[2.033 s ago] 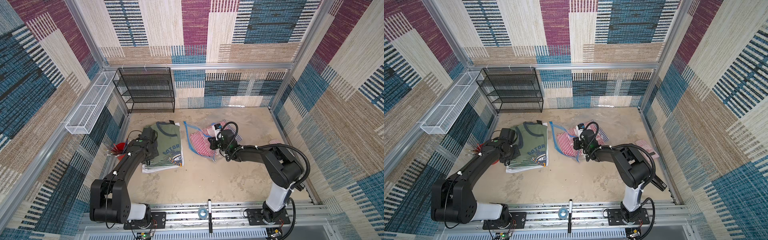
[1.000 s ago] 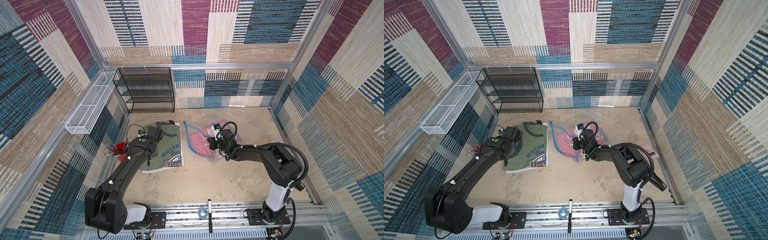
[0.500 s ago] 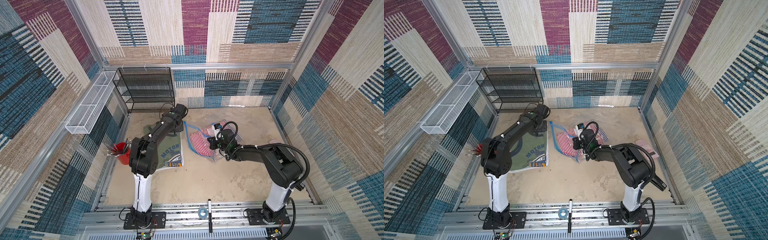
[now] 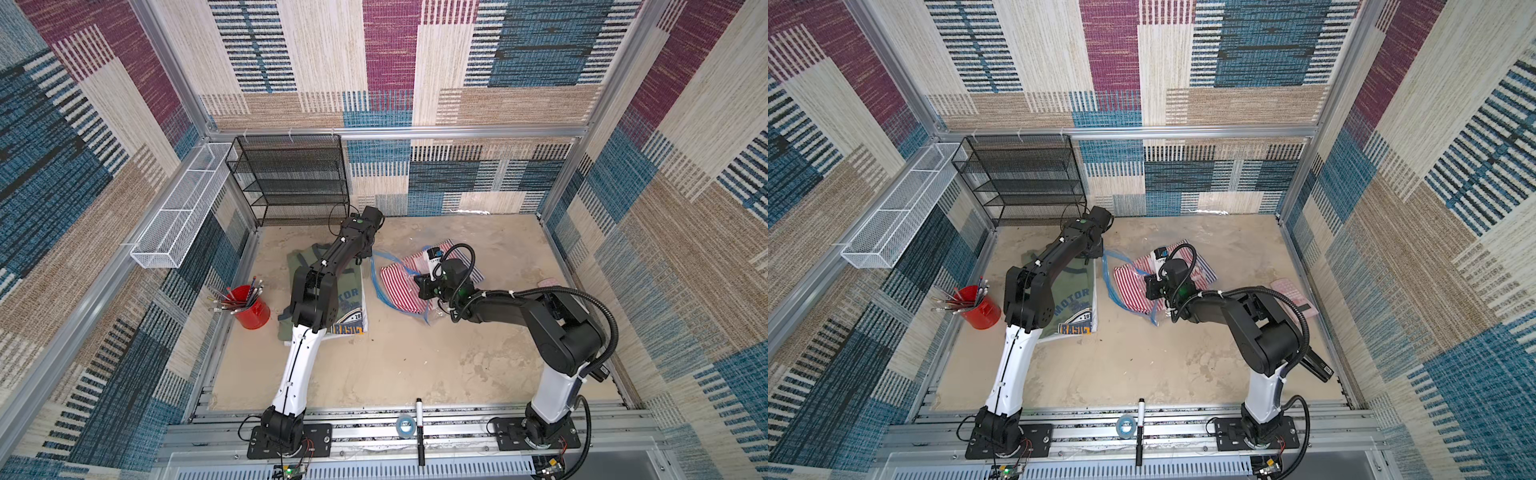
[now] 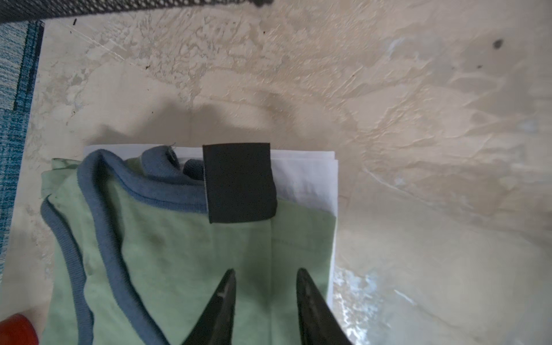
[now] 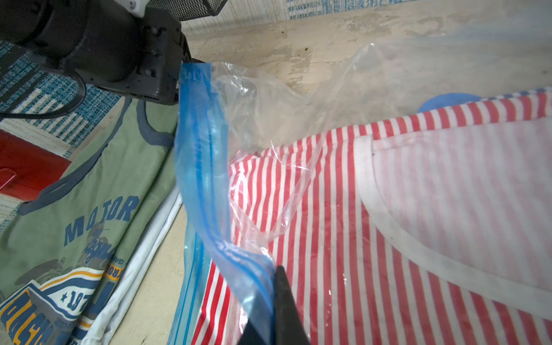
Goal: Take the tank top out of the vacuum bag
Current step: Adjust the tank top.
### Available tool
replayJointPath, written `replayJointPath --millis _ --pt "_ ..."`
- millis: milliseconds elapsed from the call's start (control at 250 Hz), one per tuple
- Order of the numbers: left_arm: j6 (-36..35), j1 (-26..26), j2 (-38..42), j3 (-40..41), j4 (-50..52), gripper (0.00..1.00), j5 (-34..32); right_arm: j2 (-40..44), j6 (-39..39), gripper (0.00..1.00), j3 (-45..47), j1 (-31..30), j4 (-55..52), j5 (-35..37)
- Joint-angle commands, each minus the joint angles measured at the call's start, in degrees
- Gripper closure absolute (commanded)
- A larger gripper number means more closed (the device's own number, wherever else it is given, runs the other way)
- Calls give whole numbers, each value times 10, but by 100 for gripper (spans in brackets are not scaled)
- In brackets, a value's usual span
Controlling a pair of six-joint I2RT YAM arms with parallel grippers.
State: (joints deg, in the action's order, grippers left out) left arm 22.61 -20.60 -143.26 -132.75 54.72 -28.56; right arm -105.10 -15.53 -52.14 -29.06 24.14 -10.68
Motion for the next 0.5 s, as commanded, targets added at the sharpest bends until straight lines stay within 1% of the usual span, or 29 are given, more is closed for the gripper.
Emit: replayJointPath --millis 0,56,144,168,244,288,404,496 --pt "6 6 -11 -8 16 64 -20 -2 -2 100 -4 0 9 -5" --pt "2 9 -19 -15 17 66 -17 -2 -3 100 -4 0 9 -7" --pt "2 11 -22 -15 17 71 -18 -4 -3 100 -5 0 9 -7" --pt "2 11 -22 -14 18 75 -18 -4 -2 100 -6 0 9 -6" --pt "3 11 -19 -13 18 89 -17 -8 -2 100 -8 0 7 -6" --pt "3 12 -15 -11 17 93 -14 -10 -2 100 -9 0 6 -7" --pt "6 10 7 0 16 94 -18 -10 -2 100 -9 0 5 -8" --pt "-2 10 26 11 16 87 -20 -9 -2 100 -9 0 5 -8"
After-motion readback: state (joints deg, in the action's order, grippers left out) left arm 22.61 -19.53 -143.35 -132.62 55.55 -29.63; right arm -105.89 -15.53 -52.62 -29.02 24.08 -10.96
